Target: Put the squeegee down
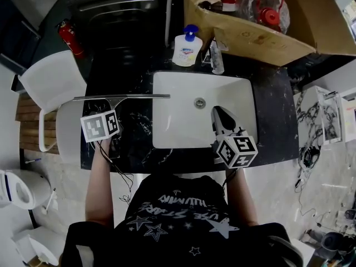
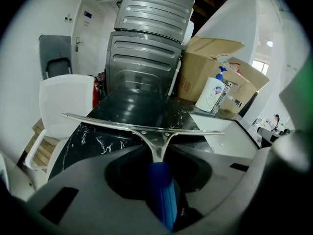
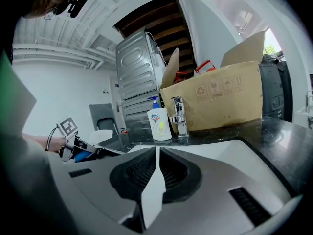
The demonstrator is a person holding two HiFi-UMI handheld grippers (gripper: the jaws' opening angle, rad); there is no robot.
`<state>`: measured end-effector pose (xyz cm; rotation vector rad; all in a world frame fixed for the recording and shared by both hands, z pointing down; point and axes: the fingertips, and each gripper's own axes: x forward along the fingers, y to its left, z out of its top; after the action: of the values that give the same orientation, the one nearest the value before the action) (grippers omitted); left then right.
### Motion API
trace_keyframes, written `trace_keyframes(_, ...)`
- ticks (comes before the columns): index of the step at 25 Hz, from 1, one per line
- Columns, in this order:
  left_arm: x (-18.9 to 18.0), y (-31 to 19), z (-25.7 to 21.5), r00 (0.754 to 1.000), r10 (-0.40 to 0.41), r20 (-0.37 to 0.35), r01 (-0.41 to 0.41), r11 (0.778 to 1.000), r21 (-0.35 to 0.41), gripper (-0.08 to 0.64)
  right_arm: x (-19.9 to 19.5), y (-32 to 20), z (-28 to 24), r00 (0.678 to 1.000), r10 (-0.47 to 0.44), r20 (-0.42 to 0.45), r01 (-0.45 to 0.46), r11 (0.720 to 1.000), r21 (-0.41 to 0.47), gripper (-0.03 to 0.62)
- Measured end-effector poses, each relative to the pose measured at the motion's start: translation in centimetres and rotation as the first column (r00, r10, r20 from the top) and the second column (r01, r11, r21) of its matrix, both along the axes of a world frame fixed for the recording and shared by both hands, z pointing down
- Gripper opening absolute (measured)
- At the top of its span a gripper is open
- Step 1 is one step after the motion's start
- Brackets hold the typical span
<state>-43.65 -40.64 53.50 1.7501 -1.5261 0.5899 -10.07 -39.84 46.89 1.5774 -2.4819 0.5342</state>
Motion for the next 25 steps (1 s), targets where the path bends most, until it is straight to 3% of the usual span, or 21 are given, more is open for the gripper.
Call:
trace_keyframes(9,-0.2,0.0,0.0,0.999,-0.02,0.03,0.021,1.0,-0.016,0.141,-0.1,0.1,0.0,1.0,-0.002,-0.005,0.002,1.0,-0.003,0.054)
trace_keyframes(14,0.3,-0.2,0.5,1.0,0.007,-0.008,-0.007,1.0,-0.009,0.143,0.1,0.2,0.5,1.0,-0.006,-0.007,0.006,1.0,-0.009,0.054)
trace_keyframes(18,0.3,0.1,-0.3,1.0,0.011,0.004,-0.011,1.0,-0.005,0.221,0.8,0.5,0.4,1.0,-0.018,-0.018,0.017,1.0,-0.018,0.054)
trace_keyframes(25,-1.1,1.7,-3.3,0.995,-0.074,0.06,0.068,0.994,0.088,0.261,1.6,0.9,-1.2,0.997,-0.08,-0.025,0.08,0.997,0.0,0.054)
